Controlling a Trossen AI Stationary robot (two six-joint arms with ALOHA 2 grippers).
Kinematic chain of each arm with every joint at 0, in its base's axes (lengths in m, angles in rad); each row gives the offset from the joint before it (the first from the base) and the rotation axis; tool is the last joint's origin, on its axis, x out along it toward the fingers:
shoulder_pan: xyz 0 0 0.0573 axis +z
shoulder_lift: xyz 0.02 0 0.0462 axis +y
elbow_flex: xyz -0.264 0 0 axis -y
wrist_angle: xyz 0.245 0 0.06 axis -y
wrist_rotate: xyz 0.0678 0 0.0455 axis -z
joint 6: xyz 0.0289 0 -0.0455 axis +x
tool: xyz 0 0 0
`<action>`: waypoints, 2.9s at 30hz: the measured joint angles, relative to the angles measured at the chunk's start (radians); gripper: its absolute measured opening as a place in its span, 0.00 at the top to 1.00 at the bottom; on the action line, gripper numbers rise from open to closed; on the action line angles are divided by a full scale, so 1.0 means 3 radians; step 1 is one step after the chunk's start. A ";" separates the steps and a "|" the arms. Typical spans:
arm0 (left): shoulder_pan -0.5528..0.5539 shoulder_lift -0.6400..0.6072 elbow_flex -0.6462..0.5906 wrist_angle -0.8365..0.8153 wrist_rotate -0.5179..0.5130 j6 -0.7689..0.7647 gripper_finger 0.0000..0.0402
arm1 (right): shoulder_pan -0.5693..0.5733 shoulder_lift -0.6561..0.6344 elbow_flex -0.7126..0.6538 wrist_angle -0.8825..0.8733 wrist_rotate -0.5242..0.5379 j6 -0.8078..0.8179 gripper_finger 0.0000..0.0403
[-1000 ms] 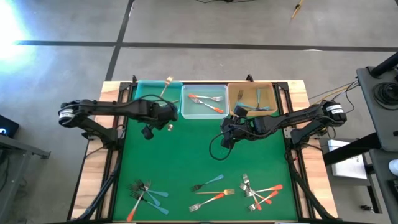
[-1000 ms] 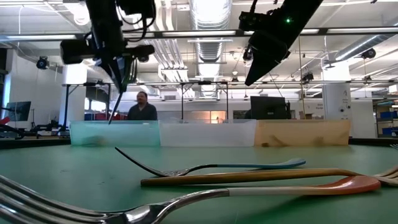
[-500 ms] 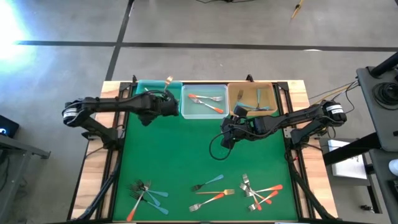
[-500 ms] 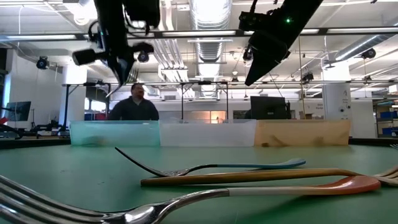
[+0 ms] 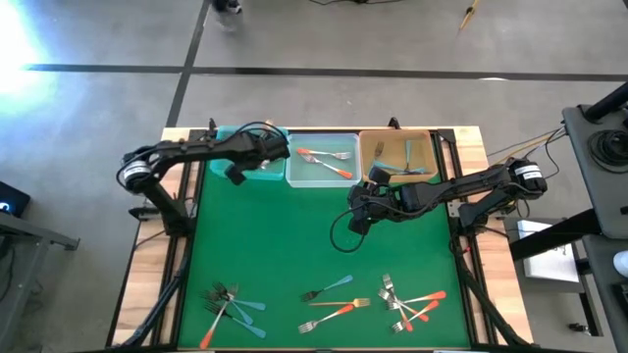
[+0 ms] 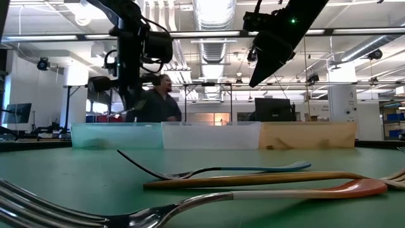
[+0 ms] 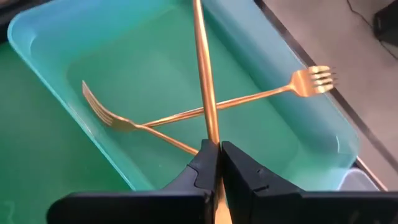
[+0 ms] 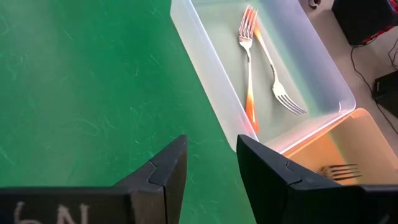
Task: Sort silverware by color (type)
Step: Put the gold fork into the blue bin, then put the blue fork into the orange bin
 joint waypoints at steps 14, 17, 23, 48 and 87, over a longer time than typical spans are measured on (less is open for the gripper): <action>-0.0031 -0.0121 0.0005 0.0078 -0.0326 0.0936 0.32 | 0.0000 0.0000 0.0000 -0.0001 -0.0001 0.0000 0.67; -0.0114 -0.0142 0.0005 -0.0019 0.0198 0.1031 0.20 | 0.0000 0.0000 0.0001 -0.0001 -0.0001 0.0000 0.67; -0.0449 -0.0249 0.0005 -0.0266 0.0913 0.1415 0.17 | 0.0000 0.0000 0.0000 -0.0001 -0.0001 -0.0001 0.67; -0.3503 -0.0357 -0.0366 -0.0400 0.1533 -0.1701 0.23 | 0.0001 0.0000 0.0001 -0.0001 0.0000 0.0000 0.67; -0.3905 0.0606 -0.0327 0.0908 0.2344 -0.3846 0.23 | 0.0000 0.0000 0.0000 -0.0001 0.0000 0.0000 0.67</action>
